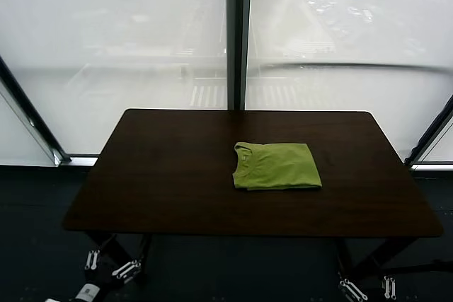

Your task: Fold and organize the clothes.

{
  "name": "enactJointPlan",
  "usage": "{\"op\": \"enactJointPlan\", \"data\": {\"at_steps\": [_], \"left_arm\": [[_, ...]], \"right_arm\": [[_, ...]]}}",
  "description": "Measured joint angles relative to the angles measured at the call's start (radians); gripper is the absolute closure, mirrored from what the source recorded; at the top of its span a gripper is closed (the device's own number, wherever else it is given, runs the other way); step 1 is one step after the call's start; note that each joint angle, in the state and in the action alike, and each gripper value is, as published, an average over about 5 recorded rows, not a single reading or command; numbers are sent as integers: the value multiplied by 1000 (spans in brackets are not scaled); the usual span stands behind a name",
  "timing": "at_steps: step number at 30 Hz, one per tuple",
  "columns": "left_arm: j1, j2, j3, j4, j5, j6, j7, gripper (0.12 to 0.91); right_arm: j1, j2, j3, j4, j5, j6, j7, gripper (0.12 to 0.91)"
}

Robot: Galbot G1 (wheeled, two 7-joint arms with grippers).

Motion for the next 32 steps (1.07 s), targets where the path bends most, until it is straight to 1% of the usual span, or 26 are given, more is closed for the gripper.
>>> {"op": "enactJointPlan", "data": {"at_steps": [10,32], "left_arm": [[23,-13,-16,-1,2,3,13,123],[26,-12,-23,-9,2,20,15,123]], "right_arm": [[12,-1,-24,9,-5,-38,1,118],[18,-8,-22,6,-4,-45,6,118]]}}
